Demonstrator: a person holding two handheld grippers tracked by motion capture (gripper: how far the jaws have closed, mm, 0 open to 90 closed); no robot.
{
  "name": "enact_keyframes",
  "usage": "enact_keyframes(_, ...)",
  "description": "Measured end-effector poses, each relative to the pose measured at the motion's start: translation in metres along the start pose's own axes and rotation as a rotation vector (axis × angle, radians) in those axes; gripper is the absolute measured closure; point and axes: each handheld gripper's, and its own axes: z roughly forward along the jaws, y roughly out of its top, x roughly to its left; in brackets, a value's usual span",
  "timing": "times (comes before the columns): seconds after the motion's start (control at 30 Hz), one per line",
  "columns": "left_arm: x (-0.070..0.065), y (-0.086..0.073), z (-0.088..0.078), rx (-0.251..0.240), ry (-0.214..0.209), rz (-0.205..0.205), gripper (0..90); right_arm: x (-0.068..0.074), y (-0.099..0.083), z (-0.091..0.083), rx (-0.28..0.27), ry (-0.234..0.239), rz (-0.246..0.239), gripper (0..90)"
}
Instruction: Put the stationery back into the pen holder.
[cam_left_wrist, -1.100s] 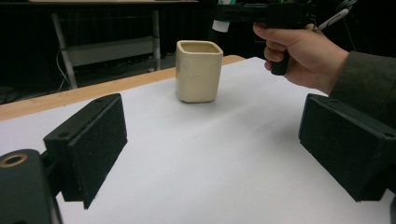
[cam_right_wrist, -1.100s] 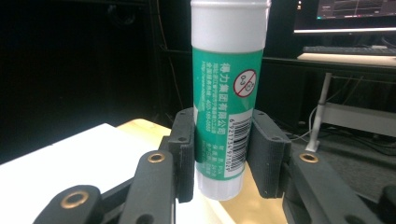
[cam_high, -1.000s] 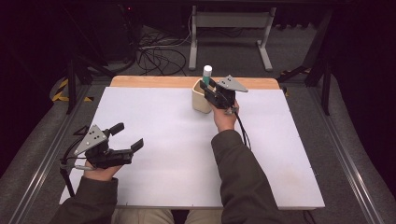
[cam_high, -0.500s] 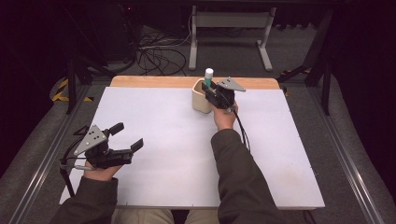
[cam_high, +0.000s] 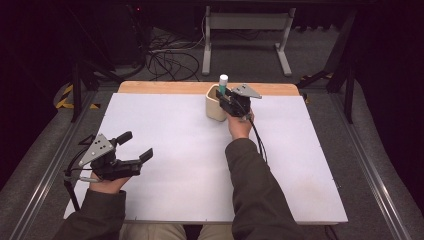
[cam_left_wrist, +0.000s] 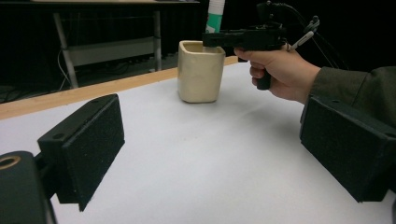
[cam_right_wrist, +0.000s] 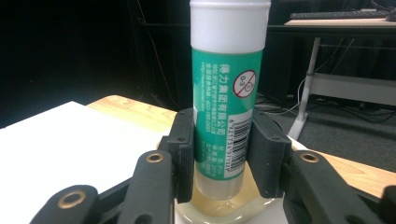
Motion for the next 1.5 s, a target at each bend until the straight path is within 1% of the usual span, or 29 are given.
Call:
enact_keyframes(0.2, -0.0004, -0.0002, 0.0006, 0.003, -0.002, 0.000, 7.5, -0.0005, 0.0008, -0.0001, -0.008, -0.004, 0.002, 64.6)
enact_keyframes(0.23, -0.0005, -0.0002, 0.0007, 0.003, -0.002, 0.000, 7.5, -0.0006, 0.0009, 0.0003, 0.006, -0.002, 0.002, 64.9)
enact_keyframes(0.3, -0.0004, 0.0000, 0.0003, 0.004, -0.002, 0.003, 7.5, 0.0003, -0.0016, 0.0017, 0.032, -0.002, -0.015, 65.4)
enact_keyframes(0.37, -0.0005, 0.0002, 0.0001, 0.000, -0.001, 0.002, 7.5, 0.0003, -0.0034, 0.0030, 0.044, -0.005, -0.012, 65.4)
enact_keyframes(0.47, -0.0003, 0.0001, 0.0000, -0.001, -0.001, 0.001, 7.5, 0.0012, -0.0040, 0.0041, 0.045, -0.005, -0.008, 65.3)
enact_keyframes(0.57, -0.0003, -0.0002, 0.0005, 0.003, -0.002, 0.001, 7.5, 0.0025, -0.0038, 0.0047, 0.043, -0.004, -0.020, 65.2)
enact_keyframes(0.83, -0.0005, -0.0002, 0.0008, 0.005, -0.002, 0.002, 7.5, 0.0014, -0.0028, 0.0030, 0.045, -0.011, -0.018, 65.1)
enact_keyframes(1.0, -0.0004, -0.0006, 0.0013, 0.010, -0.002, 0.001, 7.5, 0.0037, -0.0026, 0.0038, 0.049, -0.015, -0.037, 65.1)
enact_keyframes(1.07, -0.0001, -0.0006, 0.0012, 0.009, -0.002, 0.001, 7.5, 0.0041, -0.0027, 0.0042, 0.049, -0.018, -0.036, 65.0)
enact_keyframes(1.27, 0.0003, -0.0010, 0.0014, 0.006, -0.001, -0.004, 7.5, 0.0027, -0.0031, 0.0041, 0.057, -0.033, -0.039, 64.8)
enact_keyframes(1.5, 0.0006, -0.0010, 0.0013, 0.007, 0.000, -0.005, 7.5, 0.0026, -0.0028, 0.0042, 0.059, -0.032, -0.044, 64.8)
